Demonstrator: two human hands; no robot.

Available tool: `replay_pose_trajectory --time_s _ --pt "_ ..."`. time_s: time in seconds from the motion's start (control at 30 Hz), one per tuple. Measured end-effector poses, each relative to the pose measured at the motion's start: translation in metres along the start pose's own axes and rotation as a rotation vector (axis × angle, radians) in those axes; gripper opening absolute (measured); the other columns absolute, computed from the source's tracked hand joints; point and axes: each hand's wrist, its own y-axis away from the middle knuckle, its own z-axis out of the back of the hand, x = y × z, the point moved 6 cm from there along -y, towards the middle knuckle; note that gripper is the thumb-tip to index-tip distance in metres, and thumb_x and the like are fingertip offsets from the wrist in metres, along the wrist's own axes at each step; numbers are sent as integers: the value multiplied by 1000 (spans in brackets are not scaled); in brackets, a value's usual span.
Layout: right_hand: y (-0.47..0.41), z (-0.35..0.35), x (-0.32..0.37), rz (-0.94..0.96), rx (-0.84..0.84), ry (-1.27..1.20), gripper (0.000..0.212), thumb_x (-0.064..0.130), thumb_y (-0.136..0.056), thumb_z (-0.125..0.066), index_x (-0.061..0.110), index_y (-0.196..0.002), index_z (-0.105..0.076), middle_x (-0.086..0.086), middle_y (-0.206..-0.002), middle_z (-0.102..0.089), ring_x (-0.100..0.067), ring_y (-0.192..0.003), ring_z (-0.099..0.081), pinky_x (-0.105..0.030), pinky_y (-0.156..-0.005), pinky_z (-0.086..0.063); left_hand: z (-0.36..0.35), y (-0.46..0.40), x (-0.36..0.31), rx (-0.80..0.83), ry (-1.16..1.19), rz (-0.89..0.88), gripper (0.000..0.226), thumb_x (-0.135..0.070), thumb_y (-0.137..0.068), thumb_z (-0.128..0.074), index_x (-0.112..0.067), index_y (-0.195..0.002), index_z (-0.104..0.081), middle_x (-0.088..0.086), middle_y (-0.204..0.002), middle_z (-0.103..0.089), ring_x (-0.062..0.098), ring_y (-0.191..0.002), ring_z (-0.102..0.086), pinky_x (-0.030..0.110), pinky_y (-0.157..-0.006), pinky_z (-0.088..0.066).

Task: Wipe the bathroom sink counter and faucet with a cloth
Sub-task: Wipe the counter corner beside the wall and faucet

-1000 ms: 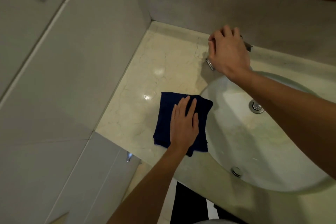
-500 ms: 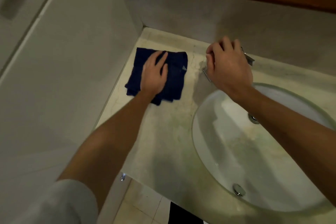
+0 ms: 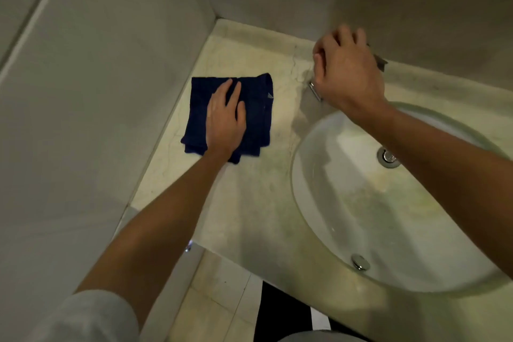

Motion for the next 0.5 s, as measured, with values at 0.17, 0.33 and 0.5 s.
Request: replay_pose_trajectory --time_s 0.17,0.33,0.5 --pt "2 1 1 -1 2 0 38 32 -104 -37 7 -121 -61 -18 -123 -54 -39 -115 -49 -54 -95 -48 8 112 -24 -40 -16 158 44 -22 -109 -39 -9 -151 -46 11 -158 -42 25 -146 -39 48 -122 -29" --pt "3 3 3 2 5 16 40 32 -104 -37 4 -122 -60 -21 -125 -53 -44 -117 -48 -58 -96 -46 1 219 -78 -35 -67 326 48 -24 -109 -38 -11 -155 -40 10 -162 -36 25 -151 -31 45 -126 -22" --pt "5 7 5 -3 9 34 38 30 -104 -39 3 -123 -57 -22 -128 -52 -45 -120 -46 -59 -99 -44 -17 307 -156 7 -54 334 50 -28 -109 -34 -17 -157 -36 5 -164 -32 21 -153 -27 42 -127 -18"
